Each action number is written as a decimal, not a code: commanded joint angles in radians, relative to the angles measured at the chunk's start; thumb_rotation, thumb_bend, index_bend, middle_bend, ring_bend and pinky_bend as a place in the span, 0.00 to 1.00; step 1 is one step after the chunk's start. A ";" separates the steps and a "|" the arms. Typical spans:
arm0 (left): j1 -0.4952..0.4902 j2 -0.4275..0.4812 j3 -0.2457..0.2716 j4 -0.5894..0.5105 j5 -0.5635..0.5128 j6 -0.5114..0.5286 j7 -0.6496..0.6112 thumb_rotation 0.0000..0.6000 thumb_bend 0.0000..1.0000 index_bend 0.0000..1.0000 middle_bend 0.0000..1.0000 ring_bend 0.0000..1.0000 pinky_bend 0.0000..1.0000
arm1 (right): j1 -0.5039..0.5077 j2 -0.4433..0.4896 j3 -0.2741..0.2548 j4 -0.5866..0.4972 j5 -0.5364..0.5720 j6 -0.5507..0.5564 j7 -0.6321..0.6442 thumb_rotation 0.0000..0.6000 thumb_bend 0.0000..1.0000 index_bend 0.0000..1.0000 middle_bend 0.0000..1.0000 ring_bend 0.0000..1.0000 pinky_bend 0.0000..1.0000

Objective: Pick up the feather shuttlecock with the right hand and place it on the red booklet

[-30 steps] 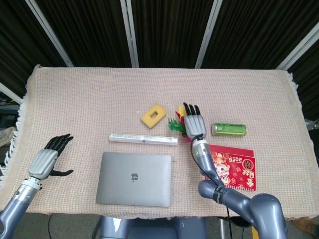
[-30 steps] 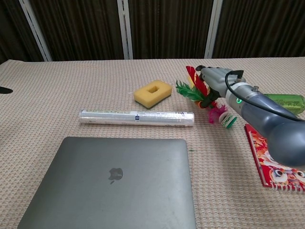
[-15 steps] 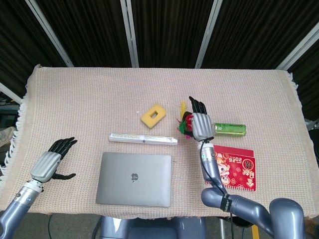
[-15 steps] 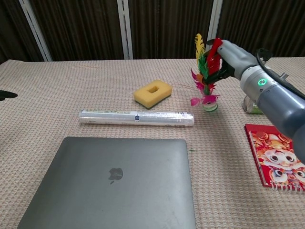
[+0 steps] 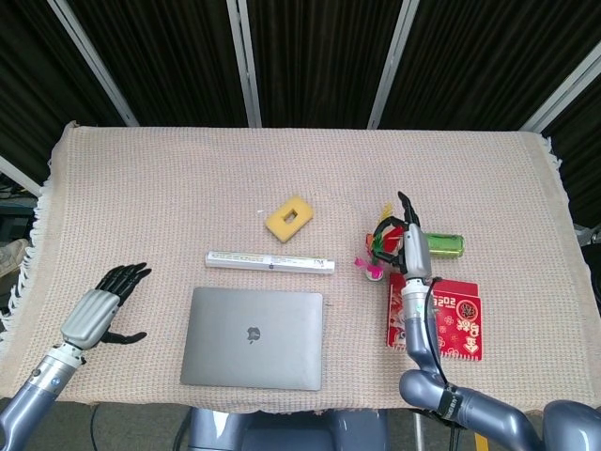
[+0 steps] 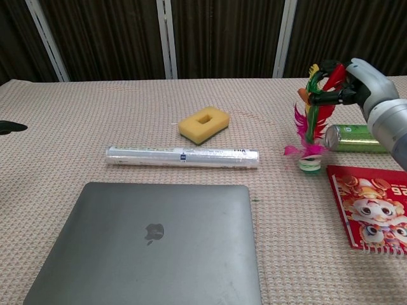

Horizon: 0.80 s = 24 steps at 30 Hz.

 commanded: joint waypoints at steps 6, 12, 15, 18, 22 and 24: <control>-0.003 0.000 0.001 -0.004 0.004 0.003 0.001 1.00 0.05 0.00 0.00 0.00 0.00 | -0.015 -0.017 -0.017 0.056 -0.003 -0.036 0.072 1.00 0.35 0.58 0.00 0.00 0.00; -0.009 -0.001 0.003 -0.003 0.008 -0.003 -0.005 1.00 0.04 0.00 0.00 0.00 0.00 | -0.033 -0.007 -0.042 0.059 -0.048 0.009 0.052 1.00 0.31 0.23 0.00 0.00 0.00; -0.010 -0.001 0.005 -0.005 0.011 -0.002 -0.006 1.00 0.04 0.00 0.00 0.00 0.00 | -0.050 0.004 -0.048 0.035 -0.068 0.061 0.012 1.00 0.29 0.11 0.00 0.00 0.00; -0.008 0.000 0.007 -0.008 0.016 0.005 -0.003 1.00 0.04 0.00 0.00 0.00 0.00 | -0.076 0.031 -0.053 -0.023 -0.086 0.112 -0.016 1.00 0.27 0.02 0.00 0.00 0.00; -0.007 0.001 0.012 -0.012 0.022 0.010 -0.001 1.00 0.05 0.00 0.00 0.00 0.00 | -0.118 0.072 -0.070 -0.106 -0.116 0.182 -0.057 1.00 0.23 0.00 0.00 0.00 0.00; -0.007 0.002 0.014 -0.014 0.026 0.012 0.000 1.00 0.05 0.00 0.00 0.00 0.00 | -0.148 0.105 -0.080 -0.172 -0.135 0.221 -0.073 1.00 0.21 0.00 0.00 0.00 0.00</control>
